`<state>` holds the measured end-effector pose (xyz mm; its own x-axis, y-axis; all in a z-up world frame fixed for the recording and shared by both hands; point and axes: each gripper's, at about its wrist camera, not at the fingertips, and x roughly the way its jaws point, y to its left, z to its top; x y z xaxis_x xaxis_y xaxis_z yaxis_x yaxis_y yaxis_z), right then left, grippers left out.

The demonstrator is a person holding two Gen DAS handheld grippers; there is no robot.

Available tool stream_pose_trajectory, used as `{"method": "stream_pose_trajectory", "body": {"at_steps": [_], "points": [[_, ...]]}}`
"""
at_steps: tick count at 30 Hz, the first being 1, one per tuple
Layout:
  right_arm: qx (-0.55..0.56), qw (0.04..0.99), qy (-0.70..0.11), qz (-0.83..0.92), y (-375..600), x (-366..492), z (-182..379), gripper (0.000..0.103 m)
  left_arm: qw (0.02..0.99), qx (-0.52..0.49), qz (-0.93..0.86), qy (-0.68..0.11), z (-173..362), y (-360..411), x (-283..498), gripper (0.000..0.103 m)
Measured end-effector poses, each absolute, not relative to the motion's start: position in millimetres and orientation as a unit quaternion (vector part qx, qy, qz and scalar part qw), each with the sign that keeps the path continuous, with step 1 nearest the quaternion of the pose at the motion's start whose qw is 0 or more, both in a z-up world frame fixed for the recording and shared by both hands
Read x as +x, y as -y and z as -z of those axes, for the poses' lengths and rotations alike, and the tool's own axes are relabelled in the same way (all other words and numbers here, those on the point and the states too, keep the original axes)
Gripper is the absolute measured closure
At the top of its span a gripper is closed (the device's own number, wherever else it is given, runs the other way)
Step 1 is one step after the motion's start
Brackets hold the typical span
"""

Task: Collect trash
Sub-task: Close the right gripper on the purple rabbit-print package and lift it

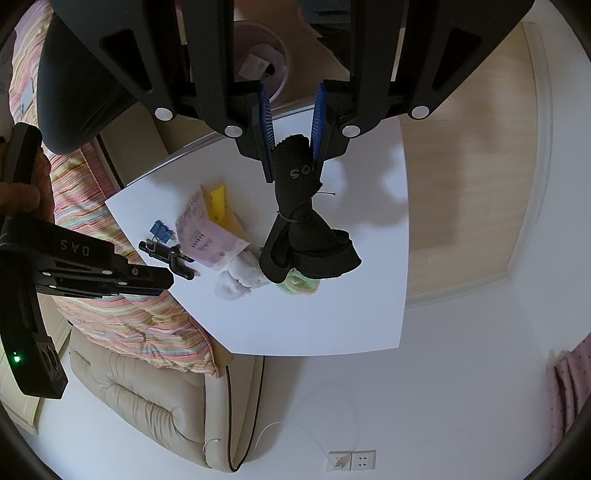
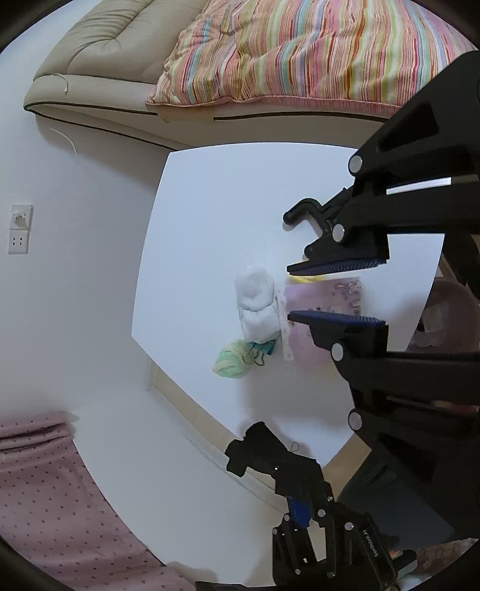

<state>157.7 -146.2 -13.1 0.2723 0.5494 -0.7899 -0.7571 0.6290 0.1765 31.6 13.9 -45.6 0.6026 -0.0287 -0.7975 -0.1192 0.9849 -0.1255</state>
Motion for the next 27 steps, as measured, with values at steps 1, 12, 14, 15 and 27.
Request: {"method": "stream_pose_trajectory", "body": {"at_steps": [1, 12, 14, 15, 27], "points": [[-0.118, 0.789, -0.438, -0.414, 146.7, 158.0, 12.7, 0.088, 0.891, -0.083, -0.026, -0.445, 45.4, -13.9, 31.4, 0.085], [-0.130, 0.784, -0.441, -0.418, 150.6, 156.4, 19.7, 0.014, 0.891, -0.085, -0.025, -0.445, 45.4, -14.6, 31.4, 0.085], [-0.142, 0.779, -0.441, -0.422, 147.4, 153.6, 21.2, 0.008, 0.890, -0.087, -0.025, -0.446, 46.5, -15.2, 31.4, 0.085], [-0.150, 0.775, -0.447, -0.421, 144.2, 152.9, 24.1, 0.005, 0.890, -0.088, -0.025, -0.447, 46.5, -15.6, 31.6, 0.085], [-0.200, 0.748, -0.465, -0.430, 113.9, 141.6, 49.6, 0.005, 0.888, -0.095, -0.030, -0.449, 47.2, -22.4, 28.7, 0.084]]}}
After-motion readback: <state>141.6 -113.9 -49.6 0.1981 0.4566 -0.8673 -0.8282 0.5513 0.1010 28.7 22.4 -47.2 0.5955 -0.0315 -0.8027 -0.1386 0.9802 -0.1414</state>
